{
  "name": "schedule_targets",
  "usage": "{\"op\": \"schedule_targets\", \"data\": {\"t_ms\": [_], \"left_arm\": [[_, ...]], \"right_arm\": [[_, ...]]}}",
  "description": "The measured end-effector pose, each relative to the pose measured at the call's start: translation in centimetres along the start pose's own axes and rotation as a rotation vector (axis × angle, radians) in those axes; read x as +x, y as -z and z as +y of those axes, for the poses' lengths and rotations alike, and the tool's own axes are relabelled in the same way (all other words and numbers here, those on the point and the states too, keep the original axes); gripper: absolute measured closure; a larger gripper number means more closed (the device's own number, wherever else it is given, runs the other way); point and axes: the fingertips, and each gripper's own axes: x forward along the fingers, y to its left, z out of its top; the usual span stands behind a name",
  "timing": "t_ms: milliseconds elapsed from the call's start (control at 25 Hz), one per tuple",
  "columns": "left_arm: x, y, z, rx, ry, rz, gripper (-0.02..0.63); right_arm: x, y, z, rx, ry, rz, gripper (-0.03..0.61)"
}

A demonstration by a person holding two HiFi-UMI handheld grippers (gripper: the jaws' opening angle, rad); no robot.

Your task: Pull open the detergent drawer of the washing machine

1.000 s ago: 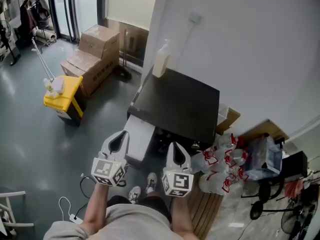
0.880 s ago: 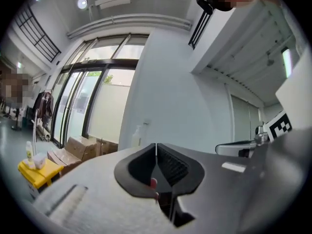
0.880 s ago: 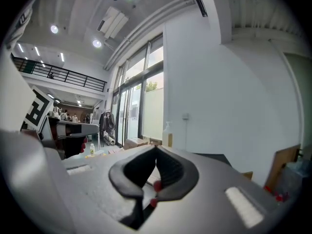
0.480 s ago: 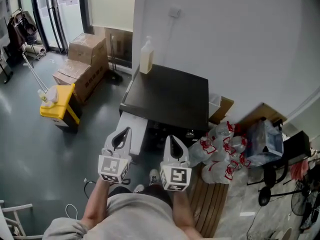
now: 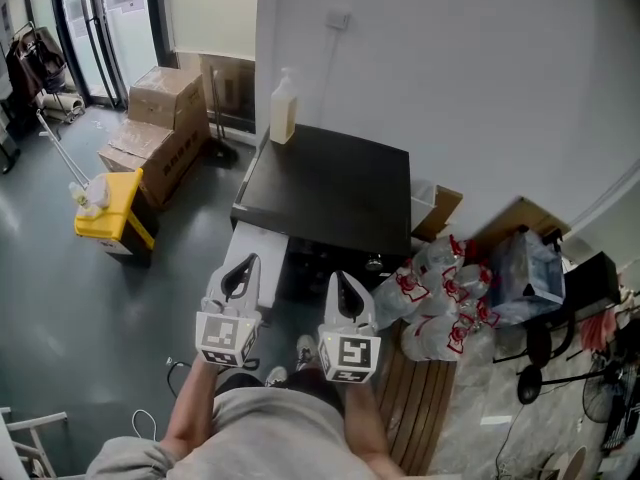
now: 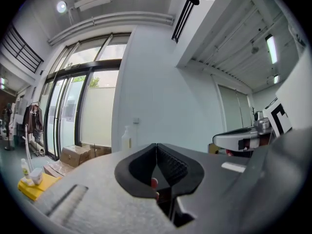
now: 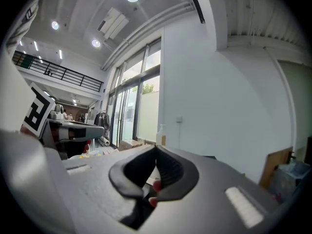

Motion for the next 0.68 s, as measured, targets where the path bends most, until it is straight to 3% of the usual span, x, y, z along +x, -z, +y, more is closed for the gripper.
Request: {"op": "schedule_targets", "data": {"t_ms": [680], "left_arm": [[0.30, -0.27, -0.08, 0.019, -0.005, 0.006, 0.601]], "right_arm": [[-0.02, -0.01, -0.53, 0.002, 0.011, -0.005, 0.574]]}}
